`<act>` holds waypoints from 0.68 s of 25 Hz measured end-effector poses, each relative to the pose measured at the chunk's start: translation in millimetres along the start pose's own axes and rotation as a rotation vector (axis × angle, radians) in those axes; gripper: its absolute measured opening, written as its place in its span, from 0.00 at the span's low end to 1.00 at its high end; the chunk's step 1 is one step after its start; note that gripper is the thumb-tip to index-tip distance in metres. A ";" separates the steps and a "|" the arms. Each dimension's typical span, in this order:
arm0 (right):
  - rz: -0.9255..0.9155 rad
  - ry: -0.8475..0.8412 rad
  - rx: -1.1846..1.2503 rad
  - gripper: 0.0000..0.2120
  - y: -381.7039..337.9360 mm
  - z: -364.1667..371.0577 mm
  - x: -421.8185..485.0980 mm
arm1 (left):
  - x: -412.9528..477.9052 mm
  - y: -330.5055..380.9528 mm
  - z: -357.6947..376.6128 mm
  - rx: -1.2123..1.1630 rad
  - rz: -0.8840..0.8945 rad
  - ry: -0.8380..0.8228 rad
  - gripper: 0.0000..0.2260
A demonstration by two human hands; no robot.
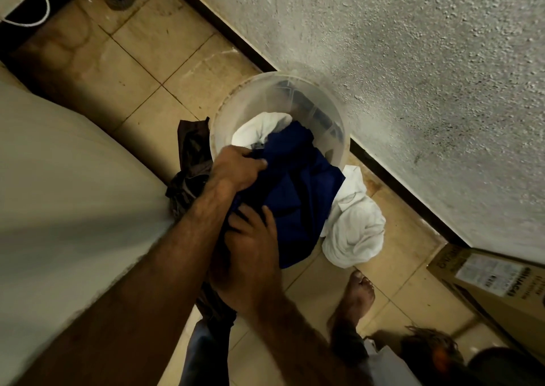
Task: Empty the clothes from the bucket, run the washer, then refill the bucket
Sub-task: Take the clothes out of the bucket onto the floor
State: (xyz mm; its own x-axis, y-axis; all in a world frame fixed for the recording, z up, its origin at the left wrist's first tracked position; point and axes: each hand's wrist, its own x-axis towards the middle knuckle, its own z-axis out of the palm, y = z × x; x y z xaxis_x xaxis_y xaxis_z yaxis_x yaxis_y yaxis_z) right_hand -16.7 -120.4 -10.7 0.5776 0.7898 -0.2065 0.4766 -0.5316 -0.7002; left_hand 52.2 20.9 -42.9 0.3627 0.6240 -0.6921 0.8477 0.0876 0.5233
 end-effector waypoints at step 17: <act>0.722 -0.127 0.600 0.18 38.3 -13.2 100.8 | -80.0 -87.3 4.7 -0.810 -0.361 0.100 0.16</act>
State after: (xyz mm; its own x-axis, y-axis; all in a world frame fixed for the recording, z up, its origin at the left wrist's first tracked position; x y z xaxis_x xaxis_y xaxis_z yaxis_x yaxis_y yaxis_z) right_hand 68.5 -65.2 -49.4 0.5061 0.3779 -0.7753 -0.4088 -0.6864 -0.6015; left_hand -49.0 -40.3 -35.5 0.0585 0.5137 -0.8560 0.3560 0.7903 0.4987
